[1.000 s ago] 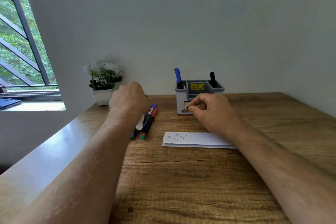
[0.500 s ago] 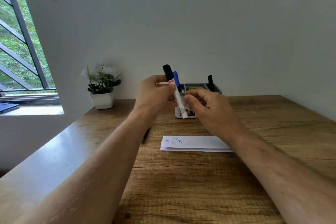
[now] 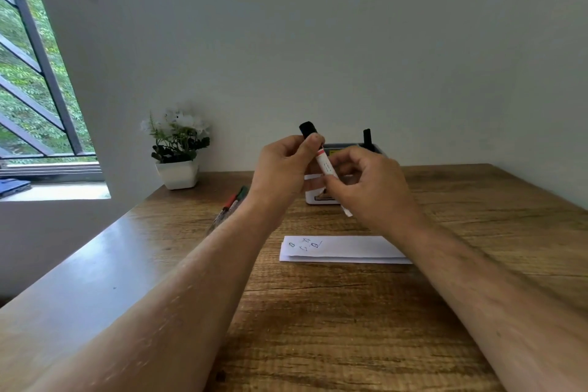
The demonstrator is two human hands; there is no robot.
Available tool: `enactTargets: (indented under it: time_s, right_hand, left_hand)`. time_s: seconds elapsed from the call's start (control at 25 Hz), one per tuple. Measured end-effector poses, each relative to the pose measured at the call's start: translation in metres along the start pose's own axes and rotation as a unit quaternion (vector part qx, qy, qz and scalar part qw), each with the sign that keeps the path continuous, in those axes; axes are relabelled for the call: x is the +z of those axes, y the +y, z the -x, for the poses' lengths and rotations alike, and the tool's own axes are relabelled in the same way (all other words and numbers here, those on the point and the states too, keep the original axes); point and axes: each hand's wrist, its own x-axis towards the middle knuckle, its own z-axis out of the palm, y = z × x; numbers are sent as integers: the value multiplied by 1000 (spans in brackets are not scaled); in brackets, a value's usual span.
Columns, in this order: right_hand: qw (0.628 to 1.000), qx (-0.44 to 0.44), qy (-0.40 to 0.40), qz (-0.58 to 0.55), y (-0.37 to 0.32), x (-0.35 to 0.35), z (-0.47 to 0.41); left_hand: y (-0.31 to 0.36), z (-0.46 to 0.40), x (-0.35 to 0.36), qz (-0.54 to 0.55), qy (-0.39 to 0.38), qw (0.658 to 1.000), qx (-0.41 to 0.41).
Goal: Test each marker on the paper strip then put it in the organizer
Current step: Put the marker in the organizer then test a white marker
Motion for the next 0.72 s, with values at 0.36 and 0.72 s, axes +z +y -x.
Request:
enactTargets:
  time_s: [0.36,0.72]
  right_hand:
    - [999,22,-15,23,9,0,0]
    - [997,2,7,71,8,-4,-3]
  left_hand:
    - [-2,1,3,36,-6,999,30]
    - [-5,-2,-3,58,10,998,7]
